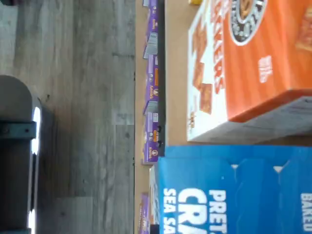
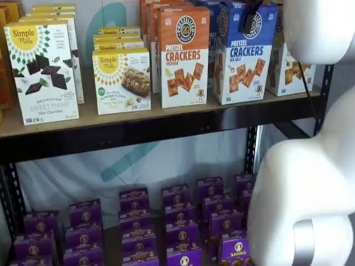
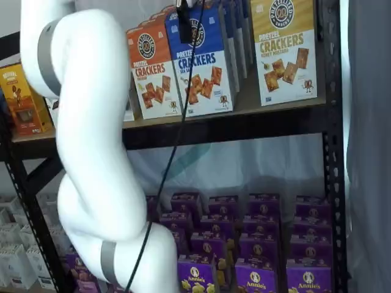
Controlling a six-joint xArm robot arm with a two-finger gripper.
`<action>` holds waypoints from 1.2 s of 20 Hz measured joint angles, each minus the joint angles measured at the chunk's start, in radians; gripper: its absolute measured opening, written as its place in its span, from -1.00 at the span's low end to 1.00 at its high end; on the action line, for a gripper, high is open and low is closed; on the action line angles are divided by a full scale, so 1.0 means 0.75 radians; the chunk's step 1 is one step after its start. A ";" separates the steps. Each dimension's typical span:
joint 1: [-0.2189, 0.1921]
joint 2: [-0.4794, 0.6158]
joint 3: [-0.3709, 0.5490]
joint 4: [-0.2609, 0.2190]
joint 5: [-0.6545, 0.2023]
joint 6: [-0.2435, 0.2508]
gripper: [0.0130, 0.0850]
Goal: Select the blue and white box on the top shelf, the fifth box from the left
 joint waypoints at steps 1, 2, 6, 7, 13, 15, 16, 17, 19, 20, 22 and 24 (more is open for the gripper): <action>-0.001 -0.013 0.008 0.001 0.010 0.000 0.22; -0.003 -0.024 0.012 0.004 0.026 0.001 0.22; -0.001 -0.080 0.041 0.004 0.095 0.010 0.22; 0.003 -0.097 0.054 -0.002 0.109 0.012 0.22; 0.013 -0.219 0.181 -0.031 0.135 0.010 0.22; 0.010 -0.256 0.226 -0.042 0.136 0.002 0.22; 0.006 -0.273 0.249 -0.047 0.134 -0.004 0.22; 0.002 -0.290 0.271 -0.049 0.132 -0.010 0.22; -0.011 -0.328 0.322 -0.053 0.124 -0.025 0.22; -0.016 -0.343 0.342 -0.053 0.121 -0.031 0.22; -0.025 -0.365 0.374 -0.053 0.116 -0.041 0.22; -0.034 -0.389 0.408 -0.054 0.108 -0.052 0.22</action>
